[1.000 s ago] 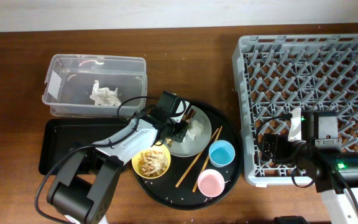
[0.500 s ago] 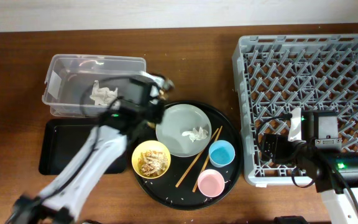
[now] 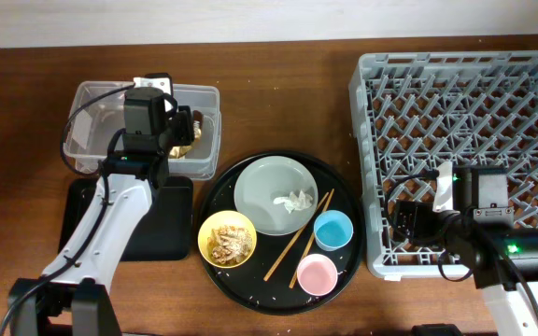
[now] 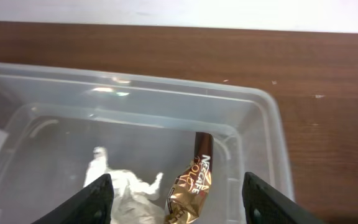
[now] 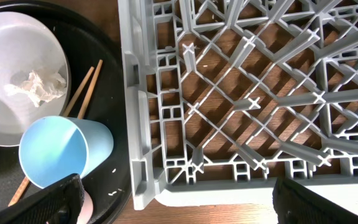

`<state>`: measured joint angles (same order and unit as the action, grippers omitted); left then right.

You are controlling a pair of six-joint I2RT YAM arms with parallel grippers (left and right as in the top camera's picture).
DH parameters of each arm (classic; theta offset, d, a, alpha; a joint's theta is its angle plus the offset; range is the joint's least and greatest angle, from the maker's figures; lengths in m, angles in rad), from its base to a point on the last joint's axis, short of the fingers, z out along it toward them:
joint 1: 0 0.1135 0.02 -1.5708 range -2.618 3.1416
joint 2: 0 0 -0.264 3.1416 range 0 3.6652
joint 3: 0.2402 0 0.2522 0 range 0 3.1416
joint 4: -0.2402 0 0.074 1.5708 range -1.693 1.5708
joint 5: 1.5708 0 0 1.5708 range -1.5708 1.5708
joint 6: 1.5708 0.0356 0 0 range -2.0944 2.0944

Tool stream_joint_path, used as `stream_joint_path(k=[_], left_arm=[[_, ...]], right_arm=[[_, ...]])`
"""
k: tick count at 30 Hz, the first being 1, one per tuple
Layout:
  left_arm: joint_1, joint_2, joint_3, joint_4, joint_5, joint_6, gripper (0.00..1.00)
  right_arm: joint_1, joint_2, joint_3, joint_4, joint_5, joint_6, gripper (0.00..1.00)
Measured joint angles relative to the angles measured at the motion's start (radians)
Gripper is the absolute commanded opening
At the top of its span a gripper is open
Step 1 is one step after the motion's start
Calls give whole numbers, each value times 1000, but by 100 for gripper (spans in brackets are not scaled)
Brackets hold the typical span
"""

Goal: Sort waste into correct bins and load items into the dishwasher rack

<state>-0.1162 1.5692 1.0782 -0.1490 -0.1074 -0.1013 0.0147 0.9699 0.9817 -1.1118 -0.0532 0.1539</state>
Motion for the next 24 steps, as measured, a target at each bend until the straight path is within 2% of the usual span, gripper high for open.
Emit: stream_joint_path(k=[4,6,9,11,15,24], left_arm=[[-39,-8,0,-86,168,0,68],[-115,-10,1,-151,265,0,73],[-247,-10,1,-208,330,0,75],[-328,-5,1,-210,341,0,79],[-424,80,1,-206,333,0,79],[-473,288,1,-177,320,0,78]], right_arm=[[0,0,0,1,0,0,98],[0,0,0,0,0,0,98],[0,0,0,0,0,0,98],[0,0,0,0,0,0,98],[0,0,0,-5,0,0,98],[0,0,0,-7,0,0,98]])
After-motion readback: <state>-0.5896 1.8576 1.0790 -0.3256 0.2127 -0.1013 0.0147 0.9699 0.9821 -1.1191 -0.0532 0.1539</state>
